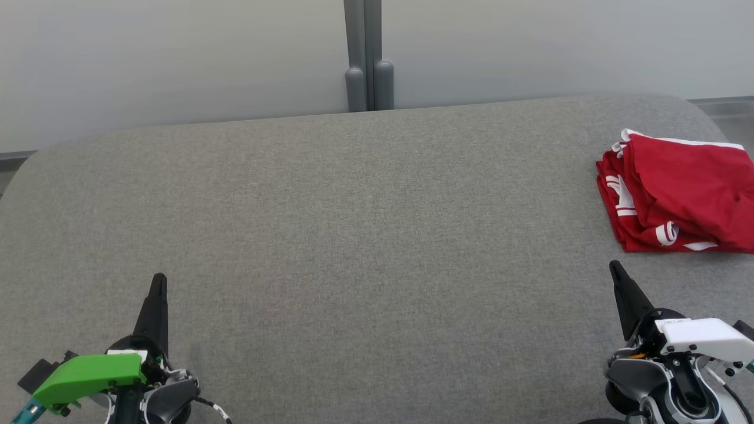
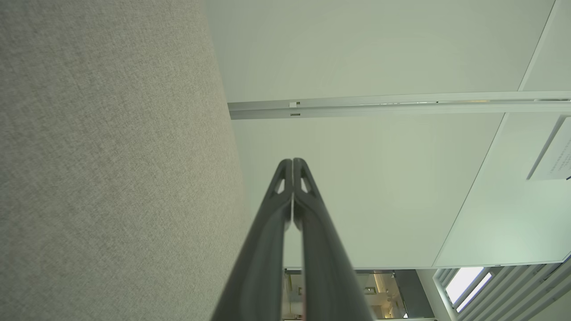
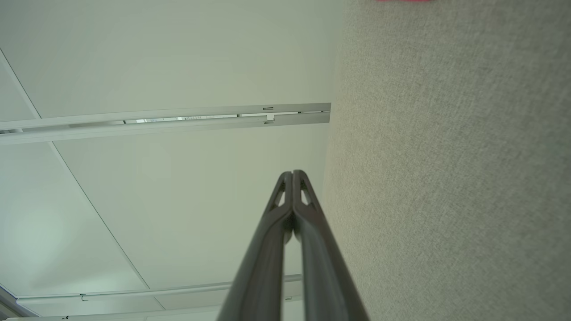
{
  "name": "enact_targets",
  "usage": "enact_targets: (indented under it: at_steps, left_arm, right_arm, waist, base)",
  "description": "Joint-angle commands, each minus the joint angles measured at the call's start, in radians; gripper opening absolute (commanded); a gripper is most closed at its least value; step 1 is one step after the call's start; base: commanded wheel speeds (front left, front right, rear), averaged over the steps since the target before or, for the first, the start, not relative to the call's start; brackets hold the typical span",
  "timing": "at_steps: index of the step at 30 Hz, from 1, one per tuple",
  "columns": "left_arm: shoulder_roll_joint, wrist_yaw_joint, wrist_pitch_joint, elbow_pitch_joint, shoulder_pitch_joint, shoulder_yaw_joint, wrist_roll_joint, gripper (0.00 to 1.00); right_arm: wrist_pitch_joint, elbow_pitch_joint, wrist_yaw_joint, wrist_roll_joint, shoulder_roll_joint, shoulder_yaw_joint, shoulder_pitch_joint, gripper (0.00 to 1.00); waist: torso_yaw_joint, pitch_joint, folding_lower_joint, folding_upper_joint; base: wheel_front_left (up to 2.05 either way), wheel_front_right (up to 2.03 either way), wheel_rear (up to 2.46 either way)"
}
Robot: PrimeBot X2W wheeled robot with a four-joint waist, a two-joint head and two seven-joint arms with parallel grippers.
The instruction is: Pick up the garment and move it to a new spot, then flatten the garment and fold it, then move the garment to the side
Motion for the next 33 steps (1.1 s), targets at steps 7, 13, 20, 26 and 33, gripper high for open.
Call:
enact_targets:
  at_steps: [7,13,20,26,33]
  left_arm:
    - [-0.001,-0.004,0.004,-0.001,-0.017,0.005,0.005,0.00]
    - [-0.001,-0.004,0.005,-0.001,-0.017,0.005,0.006,0.00]
    - [-0.001,-0.004,0.005,-0.001,-0.017,0.005,0.006,0.00]
    - [-0.001,-0.004,0.005,-0.001,-0.017,0.005,0.005,0.00]
    - [-0.001,-0.004,0.005,-0.001,-0.017,0.006,0.006,0.00]
  right_arm:
    - [0.002,-0.004,0.000,0.007,-0.004,-0.002,-0.009,0.00]
    - [0.002,-0.004,0.000,0.007,-0.004,-0.002,-0.009,0.00]
    - [0.002,-0.004,0.000,0.007,-0.004,-0.002,-0.009,0.00]
    - [0.002,-0.004,0.000,0.007,-0.004,-0.002,-0.009,0.00]
    - [0.002,-0.004,0.000,0.007,-0.004,-0.002,-0.009,0.00]
  waist:
    - [0.000,0.000,0.0000,0.0000]
    - [0.000,0.000,0.0000,0.0000]
    - [0.000,0.000,0.0000,0.0000]
    - [0.000,0.000,0.0000,0.0000]
    - [0.000,0.000,0.0000,0.0000]
  base:
    - [0.00,0.00,0.00]
    - [0.00,0.00,0.00]
    - [0.00,0.00,0.00]
    - [0.00,0.00,0.00]
    - [0.00,0.00,0.00]
